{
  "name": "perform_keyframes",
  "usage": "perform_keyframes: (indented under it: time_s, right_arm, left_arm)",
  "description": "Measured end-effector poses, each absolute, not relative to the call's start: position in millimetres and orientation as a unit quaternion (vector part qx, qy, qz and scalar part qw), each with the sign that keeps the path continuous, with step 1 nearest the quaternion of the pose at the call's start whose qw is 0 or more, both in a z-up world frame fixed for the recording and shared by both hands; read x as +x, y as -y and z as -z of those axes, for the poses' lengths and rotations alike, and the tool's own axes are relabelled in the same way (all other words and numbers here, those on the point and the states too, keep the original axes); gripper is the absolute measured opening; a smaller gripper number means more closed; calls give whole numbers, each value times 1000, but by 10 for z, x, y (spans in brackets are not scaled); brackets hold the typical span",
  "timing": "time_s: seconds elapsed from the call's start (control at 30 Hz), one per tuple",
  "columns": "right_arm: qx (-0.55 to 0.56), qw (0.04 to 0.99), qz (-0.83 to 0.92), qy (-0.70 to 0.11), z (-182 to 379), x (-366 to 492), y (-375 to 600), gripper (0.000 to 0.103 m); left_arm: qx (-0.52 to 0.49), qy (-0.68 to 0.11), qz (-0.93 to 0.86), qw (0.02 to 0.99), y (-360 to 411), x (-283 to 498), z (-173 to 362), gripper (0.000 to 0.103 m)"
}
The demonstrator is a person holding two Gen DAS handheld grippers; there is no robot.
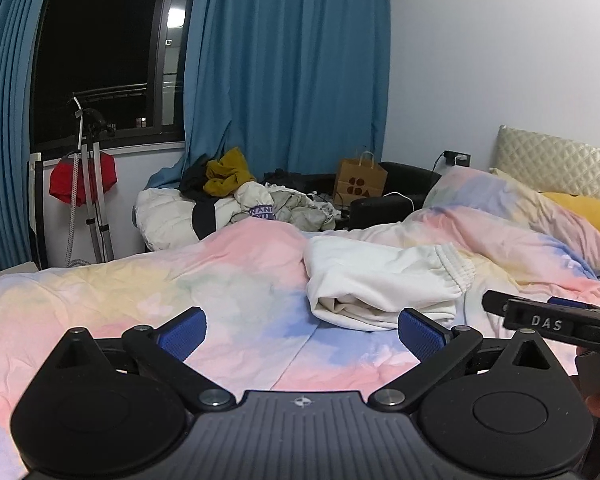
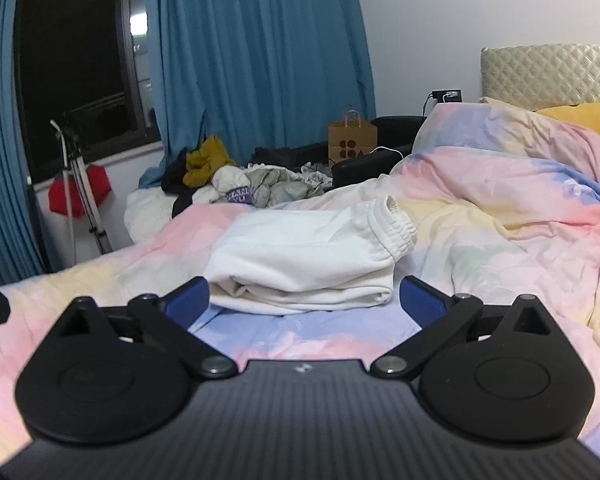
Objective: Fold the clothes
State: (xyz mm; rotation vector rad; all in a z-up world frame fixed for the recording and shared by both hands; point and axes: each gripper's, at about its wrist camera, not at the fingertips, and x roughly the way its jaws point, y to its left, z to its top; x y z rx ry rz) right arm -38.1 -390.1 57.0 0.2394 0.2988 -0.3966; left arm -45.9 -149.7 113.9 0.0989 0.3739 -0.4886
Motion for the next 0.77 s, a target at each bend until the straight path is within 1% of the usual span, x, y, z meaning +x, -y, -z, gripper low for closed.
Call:
perform_keyframes:
  time_s: [0.3, 0.77]
  right_arm:
    - [113, 962, 200, -146, -565, -404, 3866, 103]
    - [107, 961, 203, -152, -577, -409, 3820, 103]
  left_arm:
    - [69, -184, 223, 955, 1568, -398, -1107, 103]
    - [69, -176, 229, 955, 1561, -410, -1156, 103]
